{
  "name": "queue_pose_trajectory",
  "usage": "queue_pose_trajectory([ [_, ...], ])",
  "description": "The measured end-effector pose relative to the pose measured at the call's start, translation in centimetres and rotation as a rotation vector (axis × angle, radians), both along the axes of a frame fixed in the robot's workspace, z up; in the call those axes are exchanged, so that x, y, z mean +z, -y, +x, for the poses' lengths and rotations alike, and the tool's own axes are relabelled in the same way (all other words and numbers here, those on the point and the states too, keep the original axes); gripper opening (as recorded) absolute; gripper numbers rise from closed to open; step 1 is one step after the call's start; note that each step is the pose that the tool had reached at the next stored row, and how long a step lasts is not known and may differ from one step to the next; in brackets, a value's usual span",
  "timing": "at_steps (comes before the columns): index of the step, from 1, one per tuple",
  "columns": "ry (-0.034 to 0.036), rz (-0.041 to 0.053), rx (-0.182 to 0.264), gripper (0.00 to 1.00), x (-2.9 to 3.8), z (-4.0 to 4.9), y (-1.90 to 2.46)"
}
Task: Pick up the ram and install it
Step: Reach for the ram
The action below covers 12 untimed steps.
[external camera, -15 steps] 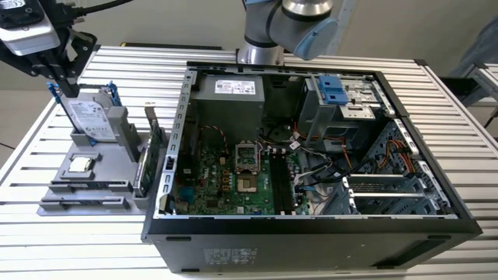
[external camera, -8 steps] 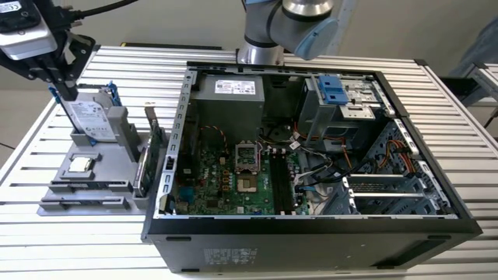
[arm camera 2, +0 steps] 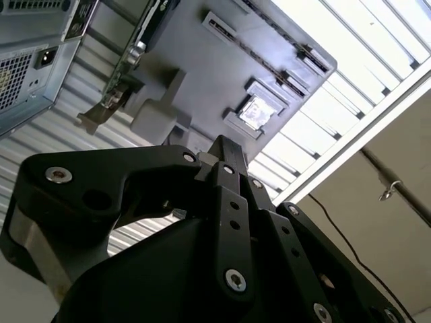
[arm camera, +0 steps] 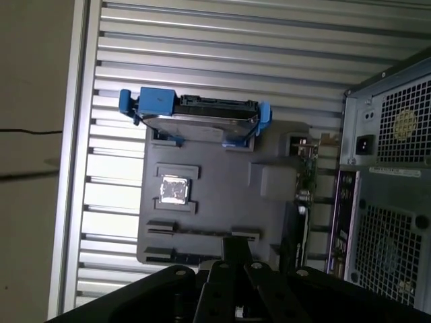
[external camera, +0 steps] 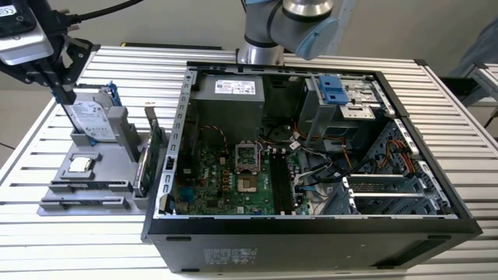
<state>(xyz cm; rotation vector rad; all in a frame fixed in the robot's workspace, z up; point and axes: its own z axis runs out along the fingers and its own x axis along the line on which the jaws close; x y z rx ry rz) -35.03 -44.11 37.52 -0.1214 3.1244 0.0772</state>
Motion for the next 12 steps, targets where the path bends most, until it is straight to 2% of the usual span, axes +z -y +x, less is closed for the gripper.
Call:
queue_pose_trajectory([
  [12,-0.0020,0.0000,0.000,0.00,-0.01,0.00,1.34],
])
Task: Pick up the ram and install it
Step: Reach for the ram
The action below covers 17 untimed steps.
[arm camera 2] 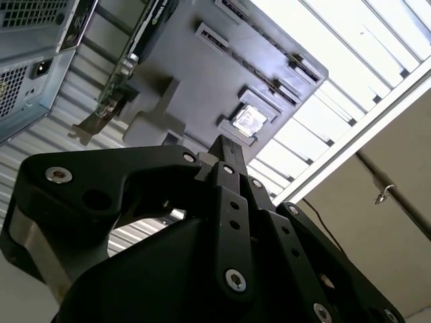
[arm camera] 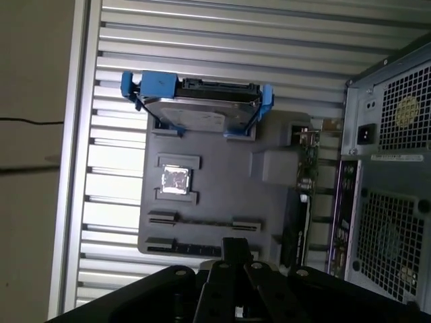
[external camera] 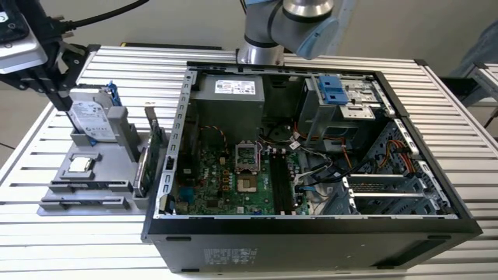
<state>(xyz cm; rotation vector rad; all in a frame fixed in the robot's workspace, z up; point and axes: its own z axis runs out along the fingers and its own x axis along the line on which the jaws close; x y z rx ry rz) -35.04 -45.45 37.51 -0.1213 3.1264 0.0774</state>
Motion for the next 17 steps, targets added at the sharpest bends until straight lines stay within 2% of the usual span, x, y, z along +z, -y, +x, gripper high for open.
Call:
queue_pose_trajectory([
  [17,-0.0018,0.0001,0.000,0.00,-0.04,0.00,1.90],
])
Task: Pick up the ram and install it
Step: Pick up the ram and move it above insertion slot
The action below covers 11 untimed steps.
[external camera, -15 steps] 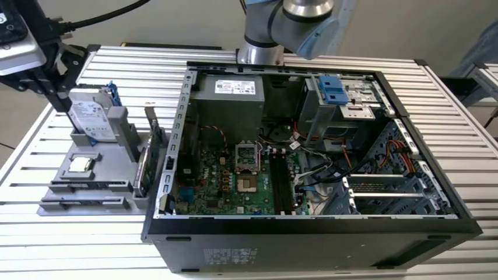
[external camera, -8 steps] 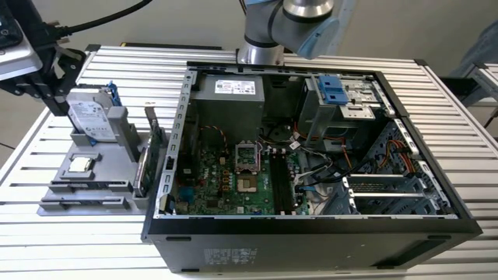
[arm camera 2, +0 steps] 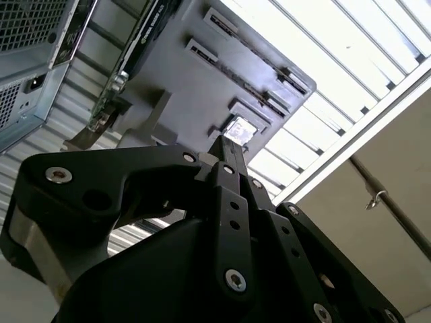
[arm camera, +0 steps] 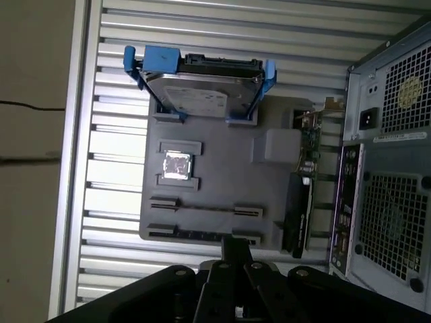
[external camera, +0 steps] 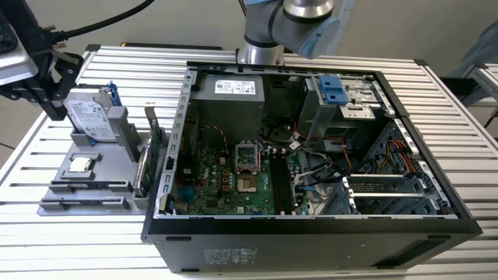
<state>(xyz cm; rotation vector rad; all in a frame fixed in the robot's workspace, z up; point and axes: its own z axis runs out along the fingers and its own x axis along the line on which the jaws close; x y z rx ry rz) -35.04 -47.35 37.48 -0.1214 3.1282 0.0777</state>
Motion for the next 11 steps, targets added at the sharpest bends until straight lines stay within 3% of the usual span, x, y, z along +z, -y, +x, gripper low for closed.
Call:
queue_pose_trajectory([
  [8,-0.0002,-0.0001,0.000,0.00,-0.01,0.00,0.85],
  [11,-0.0002,-0.0001,0.000,0.00,-0.02,0.00,0.96],
])
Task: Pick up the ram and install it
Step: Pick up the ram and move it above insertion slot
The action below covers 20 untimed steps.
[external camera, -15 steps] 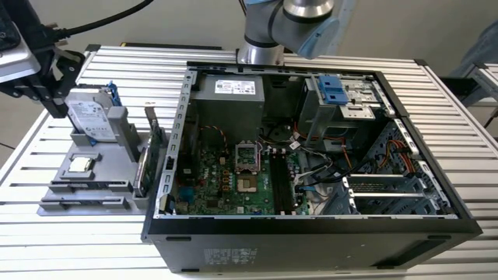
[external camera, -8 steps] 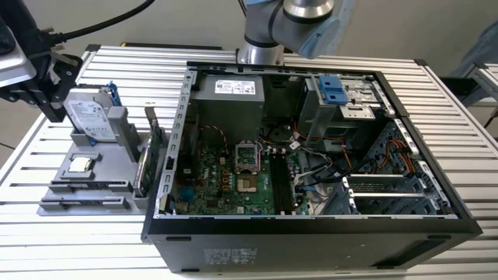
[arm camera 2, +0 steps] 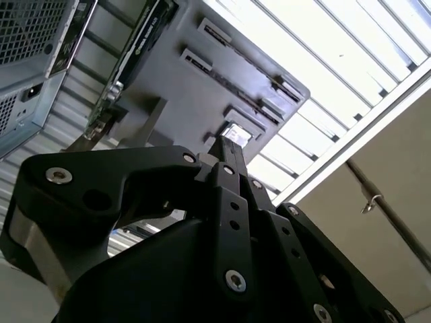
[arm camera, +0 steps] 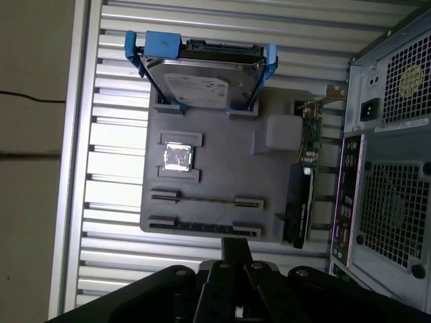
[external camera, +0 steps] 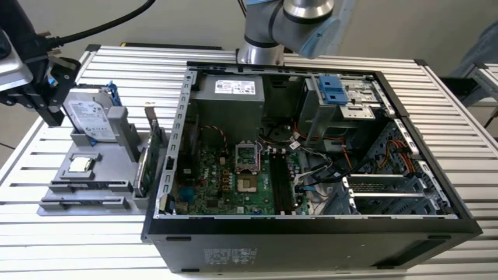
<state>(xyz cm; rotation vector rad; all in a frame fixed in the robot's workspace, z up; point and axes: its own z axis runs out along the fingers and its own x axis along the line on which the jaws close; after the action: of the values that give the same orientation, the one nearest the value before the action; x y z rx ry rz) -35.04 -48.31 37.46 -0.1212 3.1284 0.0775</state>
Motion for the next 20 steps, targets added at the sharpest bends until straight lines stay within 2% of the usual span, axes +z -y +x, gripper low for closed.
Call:
queue_pose_trajectory([
  [13,0.0000,-0.0003,0.000,0.00,-0.01,0.00,0.01],
  [20,0.0000,-0.0004,0.020,0.00,-0.03,0.00,0.01],
])
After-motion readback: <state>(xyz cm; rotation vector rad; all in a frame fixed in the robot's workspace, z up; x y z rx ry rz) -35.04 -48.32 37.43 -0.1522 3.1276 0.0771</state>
